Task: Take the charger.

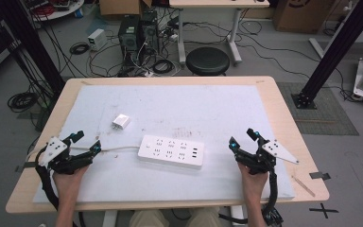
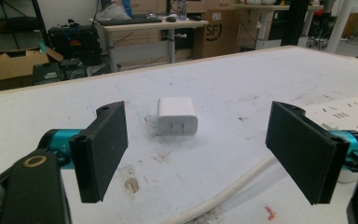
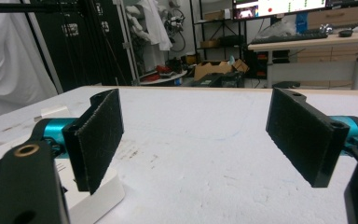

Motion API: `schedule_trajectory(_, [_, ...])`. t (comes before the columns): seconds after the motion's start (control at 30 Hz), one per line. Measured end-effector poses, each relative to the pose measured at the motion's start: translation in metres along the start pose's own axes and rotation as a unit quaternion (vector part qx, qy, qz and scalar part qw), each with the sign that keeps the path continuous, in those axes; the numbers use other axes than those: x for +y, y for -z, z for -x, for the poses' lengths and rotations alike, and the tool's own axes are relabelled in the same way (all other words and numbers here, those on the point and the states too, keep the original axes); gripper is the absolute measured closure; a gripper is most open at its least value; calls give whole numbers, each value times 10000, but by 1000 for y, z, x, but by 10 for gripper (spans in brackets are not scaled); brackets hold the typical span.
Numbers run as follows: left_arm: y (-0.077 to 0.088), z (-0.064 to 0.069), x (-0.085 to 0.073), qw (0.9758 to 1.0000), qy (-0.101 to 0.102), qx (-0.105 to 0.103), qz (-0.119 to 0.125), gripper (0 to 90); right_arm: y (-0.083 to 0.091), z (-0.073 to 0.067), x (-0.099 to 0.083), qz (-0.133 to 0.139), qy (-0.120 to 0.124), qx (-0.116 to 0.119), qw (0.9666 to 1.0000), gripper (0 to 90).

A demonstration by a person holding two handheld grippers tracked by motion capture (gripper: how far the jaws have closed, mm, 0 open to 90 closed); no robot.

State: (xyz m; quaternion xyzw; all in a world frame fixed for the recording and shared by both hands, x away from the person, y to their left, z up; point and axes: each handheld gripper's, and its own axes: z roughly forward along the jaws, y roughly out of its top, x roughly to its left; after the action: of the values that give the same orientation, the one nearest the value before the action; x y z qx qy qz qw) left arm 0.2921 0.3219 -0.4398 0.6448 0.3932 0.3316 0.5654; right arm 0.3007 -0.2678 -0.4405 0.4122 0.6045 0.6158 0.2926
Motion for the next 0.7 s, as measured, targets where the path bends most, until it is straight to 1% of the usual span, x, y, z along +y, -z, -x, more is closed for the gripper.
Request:
schedule_trajectory(0.03, [0,0,0,10000,0,0,0,208,0,0,0,-20,-19,-20,10000,193])
schedule_trajectory(0.07, [1,-1,0,10000,46,44,39,208,0,0,0,-38,-28,-9,10000,193])
schedule_trajectory(0.13, [0,-1,0,10000,57,53,35,208,-1,-1,0,-42,-1,-26,10000,193])
schedule_trajectory(0.2, [0,-1,0,10000,55,54,28,208,-2,-1,0,-103,20,-23,9999,193])
schedule_trajectory(0.23, [0,0,-1,10000,72,49,36,208,-2,-2,0,-93,68,-30,9999,193])
schedule_trajectory(0.37, [1,0,-1,10000,57,50,44,208,-2,-3,0,-90,92,-36,9999,193])
schedule_trajectory(0.43, [1,-1,-1,10000,66,44,35,208,-3,-4,0,-166,107,-90,9998,193])
schedule_trajectory(0.5, [1,-1,-1,10000,59,59,43,208,-3,-5,0,-153,172,-92,9997,193])
schedule_trajectory(0.7, [0,1,-1,10000,47,53,44,208,-4,-6,0,-206,230,-114,9995,193])
